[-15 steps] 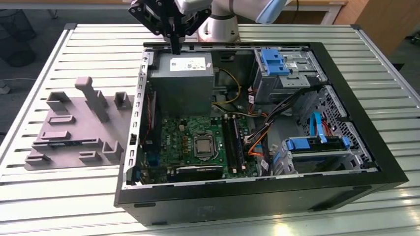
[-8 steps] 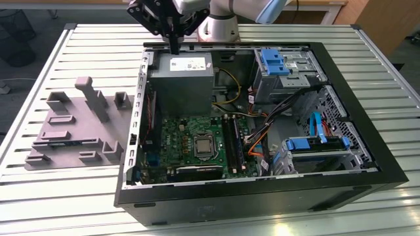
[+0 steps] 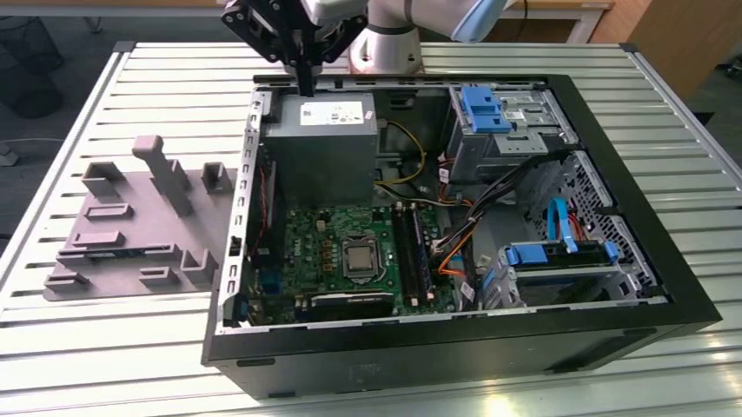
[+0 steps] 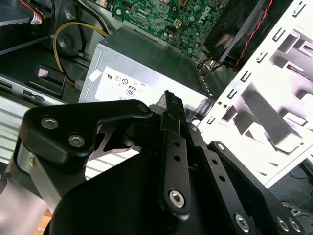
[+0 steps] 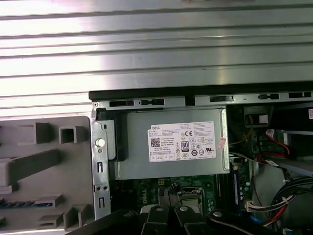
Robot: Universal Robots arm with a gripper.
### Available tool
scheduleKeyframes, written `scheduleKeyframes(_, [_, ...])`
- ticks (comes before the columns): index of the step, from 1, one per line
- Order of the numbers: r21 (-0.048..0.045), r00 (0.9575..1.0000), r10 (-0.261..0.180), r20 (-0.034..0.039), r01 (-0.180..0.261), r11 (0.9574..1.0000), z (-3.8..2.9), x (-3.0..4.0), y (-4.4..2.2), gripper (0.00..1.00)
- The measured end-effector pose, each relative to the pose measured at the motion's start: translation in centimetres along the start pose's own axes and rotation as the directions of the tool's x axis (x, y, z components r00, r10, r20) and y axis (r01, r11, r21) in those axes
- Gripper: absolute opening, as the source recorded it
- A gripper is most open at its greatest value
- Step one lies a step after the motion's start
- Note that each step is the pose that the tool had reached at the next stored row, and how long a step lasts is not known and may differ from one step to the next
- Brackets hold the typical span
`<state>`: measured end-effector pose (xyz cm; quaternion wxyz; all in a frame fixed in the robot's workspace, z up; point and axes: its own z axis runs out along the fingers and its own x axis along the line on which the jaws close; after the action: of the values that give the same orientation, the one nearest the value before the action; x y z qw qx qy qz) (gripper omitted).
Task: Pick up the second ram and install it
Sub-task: 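Reach for the second ram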
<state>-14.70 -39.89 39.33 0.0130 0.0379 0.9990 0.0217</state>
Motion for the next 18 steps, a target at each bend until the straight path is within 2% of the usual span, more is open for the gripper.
scheduleKeyframes(18, [0.0000, 1.0000, 0.000, 0.0001, 0.000, 1.0000, -0.01, 0.50, -0.04, 0.11])
